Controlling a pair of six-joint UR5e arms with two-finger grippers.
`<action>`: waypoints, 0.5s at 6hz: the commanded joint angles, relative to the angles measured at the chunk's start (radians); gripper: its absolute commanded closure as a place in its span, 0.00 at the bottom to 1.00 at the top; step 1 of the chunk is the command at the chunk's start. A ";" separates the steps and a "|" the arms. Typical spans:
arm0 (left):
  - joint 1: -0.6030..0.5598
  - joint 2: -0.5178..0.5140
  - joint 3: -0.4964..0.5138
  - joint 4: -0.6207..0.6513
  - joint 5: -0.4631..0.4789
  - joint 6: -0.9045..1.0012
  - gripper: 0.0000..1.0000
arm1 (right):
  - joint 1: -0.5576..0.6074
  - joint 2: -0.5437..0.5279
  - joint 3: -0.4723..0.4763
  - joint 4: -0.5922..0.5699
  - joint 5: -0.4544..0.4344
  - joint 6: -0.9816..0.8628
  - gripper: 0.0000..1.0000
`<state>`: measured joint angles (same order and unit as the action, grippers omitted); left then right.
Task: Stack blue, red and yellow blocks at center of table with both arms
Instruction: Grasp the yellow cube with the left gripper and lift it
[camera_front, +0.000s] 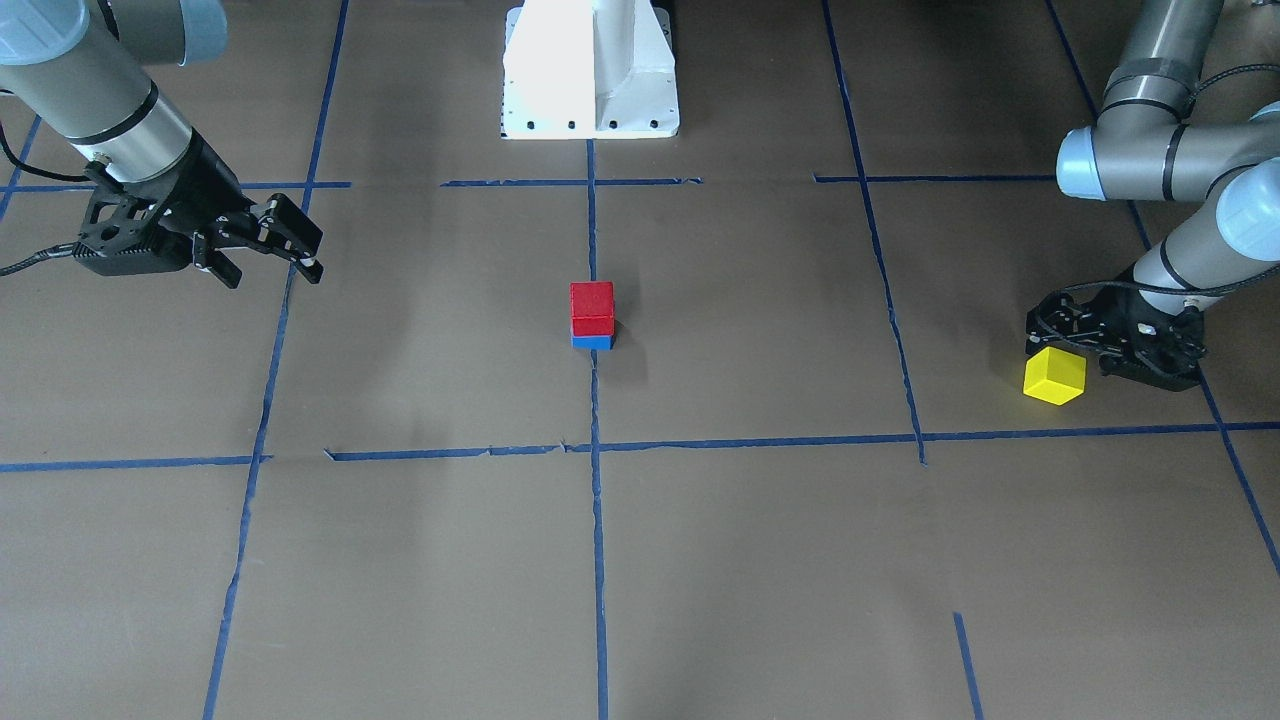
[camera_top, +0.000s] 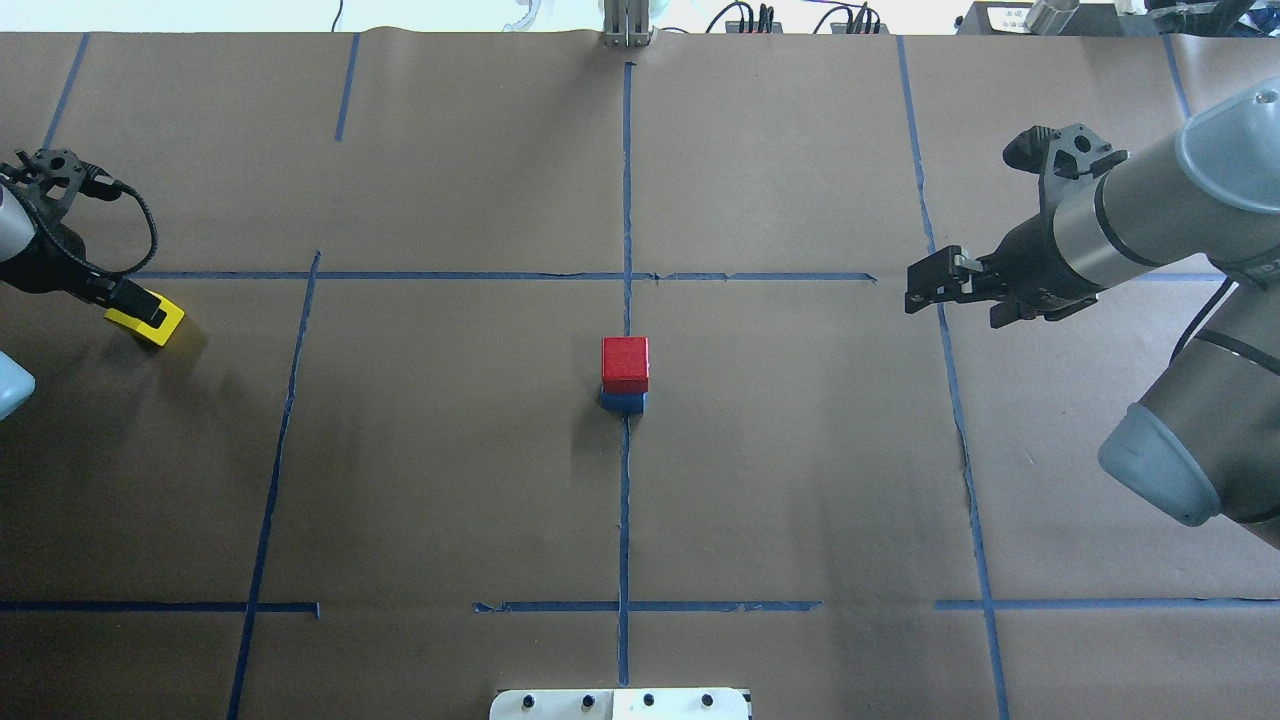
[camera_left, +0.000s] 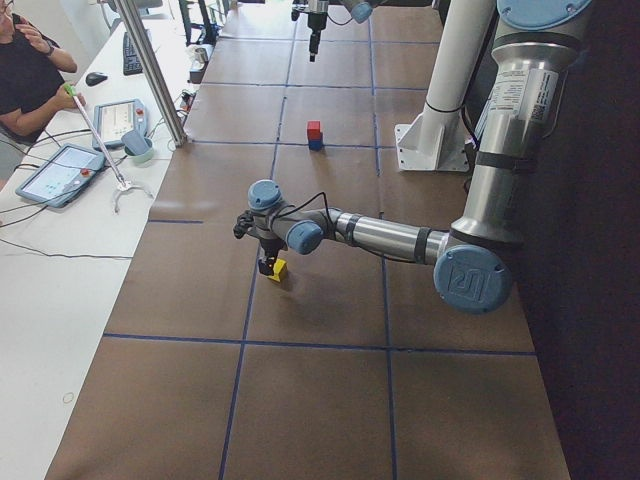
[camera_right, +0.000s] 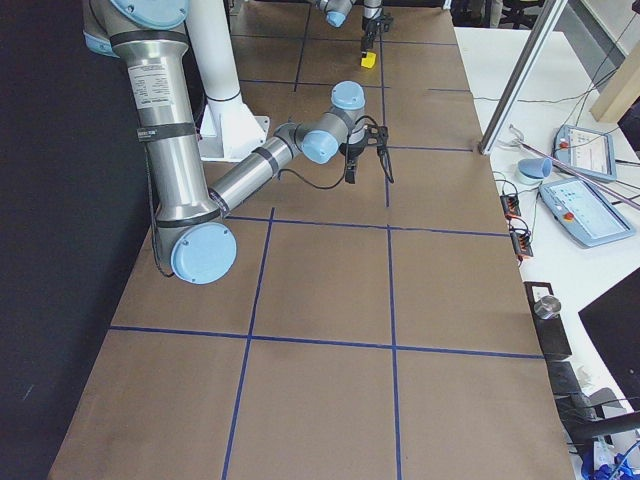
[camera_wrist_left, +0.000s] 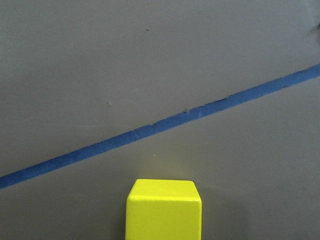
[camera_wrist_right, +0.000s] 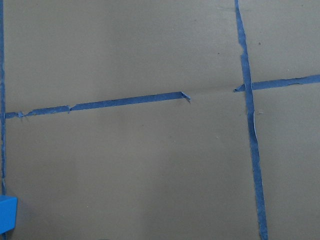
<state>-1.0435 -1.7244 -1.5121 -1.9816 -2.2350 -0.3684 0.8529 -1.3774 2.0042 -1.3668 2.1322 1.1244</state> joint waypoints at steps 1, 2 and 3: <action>0.000 -0.027 0.038 -0.003 -0.002 0.000 0.00 | 0.000 0.000 -0.001 0.000 0.000 0.000 0.00; 0.002 -0.038 0.068 -0.006 -0.002 0.002 0.00 | 0.000 0.001 -0.001 0.000 -0.002 0.000 0.00; 0.002 -0.049 0.098 -0.020 -0.002 0.000 0.00 | 0.000 0.001 -0.001 0.000 -0.002 0.000 0.00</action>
<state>-1.0420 -1.7623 -1.4432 -1.9915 -2.2365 -0.3673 0.8529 -1.3765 2.0035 -1.3668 2.1311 1.1244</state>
